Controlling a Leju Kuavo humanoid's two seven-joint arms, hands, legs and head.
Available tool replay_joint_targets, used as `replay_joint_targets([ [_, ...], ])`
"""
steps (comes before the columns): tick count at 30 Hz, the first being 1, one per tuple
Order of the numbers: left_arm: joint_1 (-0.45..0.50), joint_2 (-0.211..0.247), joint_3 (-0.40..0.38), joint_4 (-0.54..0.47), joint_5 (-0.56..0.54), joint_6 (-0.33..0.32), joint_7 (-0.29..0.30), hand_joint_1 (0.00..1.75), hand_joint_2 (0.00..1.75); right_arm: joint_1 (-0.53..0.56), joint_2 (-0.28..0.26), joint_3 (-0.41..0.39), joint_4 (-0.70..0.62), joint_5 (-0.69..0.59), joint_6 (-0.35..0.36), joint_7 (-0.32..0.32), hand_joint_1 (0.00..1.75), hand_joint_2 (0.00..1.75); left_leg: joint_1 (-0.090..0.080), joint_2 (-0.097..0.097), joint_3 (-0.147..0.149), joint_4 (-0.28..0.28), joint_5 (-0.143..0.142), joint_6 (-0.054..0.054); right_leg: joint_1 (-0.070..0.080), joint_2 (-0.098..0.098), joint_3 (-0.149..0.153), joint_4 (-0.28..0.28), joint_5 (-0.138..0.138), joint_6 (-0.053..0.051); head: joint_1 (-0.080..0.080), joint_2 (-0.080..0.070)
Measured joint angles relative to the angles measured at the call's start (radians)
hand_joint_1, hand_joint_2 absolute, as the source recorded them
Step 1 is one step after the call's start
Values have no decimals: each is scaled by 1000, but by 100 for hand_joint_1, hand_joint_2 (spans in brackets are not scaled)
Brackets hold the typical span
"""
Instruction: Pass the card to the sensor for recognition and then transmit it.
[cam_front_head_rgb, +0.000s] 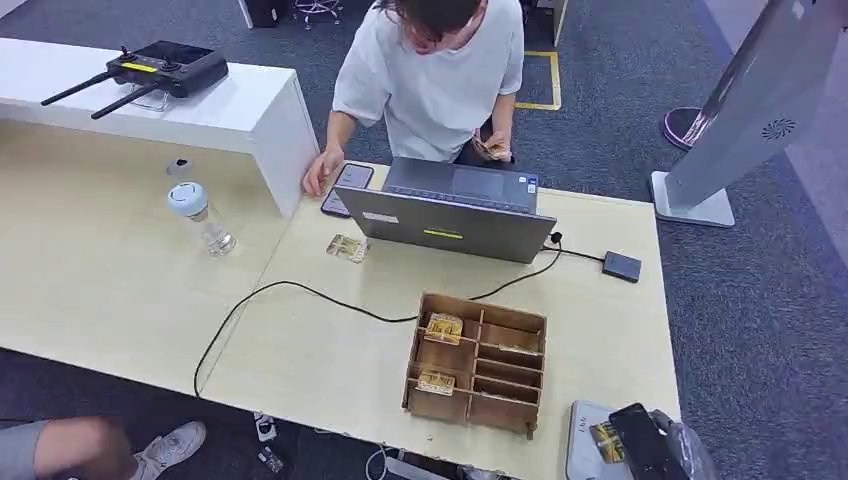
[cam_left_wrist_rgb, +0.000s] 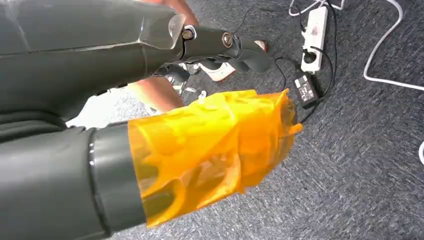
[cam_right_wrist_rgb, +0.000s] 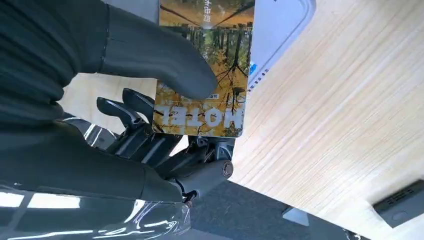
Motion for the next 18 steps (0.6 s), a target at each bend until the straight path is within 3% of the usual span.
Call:
replay_joint_targets([
  [18, 0, 0, 0, 0, 0, 0, 0, 0, 0, -5, 38, -8, 29, 31, 18, -2, 175, 175, 0, 0, 0, 0, 0, 0, 0, 0, 0, 0, 0, 0, 0, 0],
])
